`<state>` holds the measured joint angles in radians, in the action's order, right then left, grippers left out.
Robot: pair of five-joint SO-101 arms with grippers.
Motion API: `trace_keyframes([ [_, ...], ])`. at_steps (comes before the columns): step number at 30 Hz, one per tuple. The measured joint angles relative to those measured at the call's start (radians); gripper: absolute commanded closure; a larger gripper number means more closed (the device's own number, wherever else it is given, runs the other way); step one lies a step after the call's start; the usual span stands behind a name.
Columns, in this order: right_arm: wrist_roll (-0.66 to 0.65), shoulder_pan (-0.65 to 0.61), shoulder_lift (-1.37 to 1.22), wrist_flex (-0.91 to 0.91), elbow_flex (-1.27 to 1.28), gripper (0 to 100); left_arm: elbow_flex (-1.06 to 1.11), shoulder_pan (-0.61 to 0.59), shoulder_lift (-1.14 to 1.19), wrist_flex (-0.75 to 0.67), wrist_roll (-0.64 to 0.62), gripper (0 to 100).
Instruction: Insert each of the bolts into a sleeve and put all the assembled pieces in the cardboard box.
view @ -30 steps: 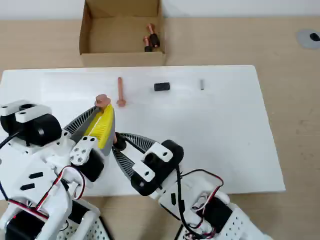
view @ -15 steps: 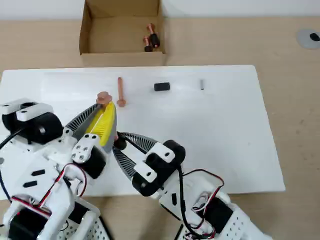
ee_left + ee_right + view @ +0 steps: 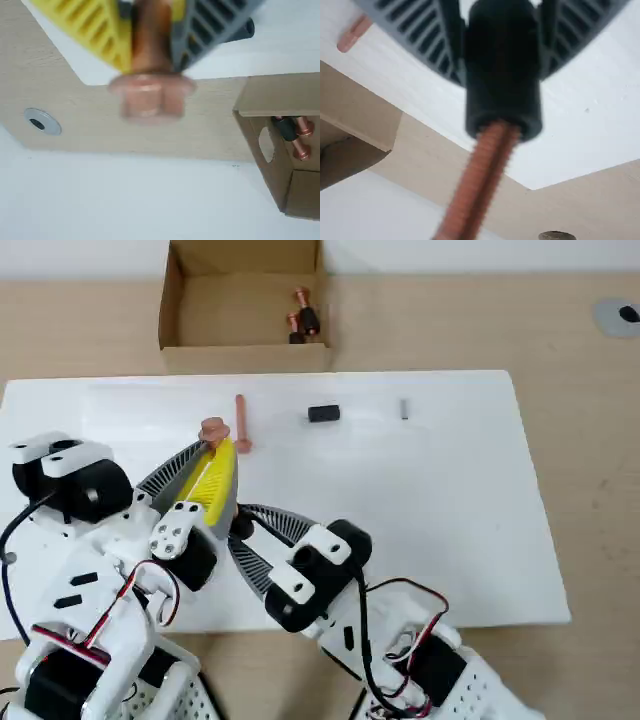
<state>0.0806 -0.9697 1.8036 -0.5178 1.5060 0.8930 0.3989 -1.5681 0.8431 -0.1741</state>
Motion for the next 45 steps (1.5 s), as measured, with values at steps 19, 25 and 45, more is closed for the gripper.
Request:
trace_keyframes([
  [19, 0.04, 0.058, -0.002, -0.003, 0.005, 98.9, -0.028, 0.044, -0.009, 0.15, 0.008, 100],
  [25, 0.041, 0.086, 0.0, -0.003, 0.005, 98.9, -0.072, 0.149, -0.009, 0.226, 0.055, 100],
  [45, 0.044, 0.097, 0.002, -0.002, -0.014, 98.9, -0.064, 0.201, -0.006, 0.351, 0.051, 88],
])
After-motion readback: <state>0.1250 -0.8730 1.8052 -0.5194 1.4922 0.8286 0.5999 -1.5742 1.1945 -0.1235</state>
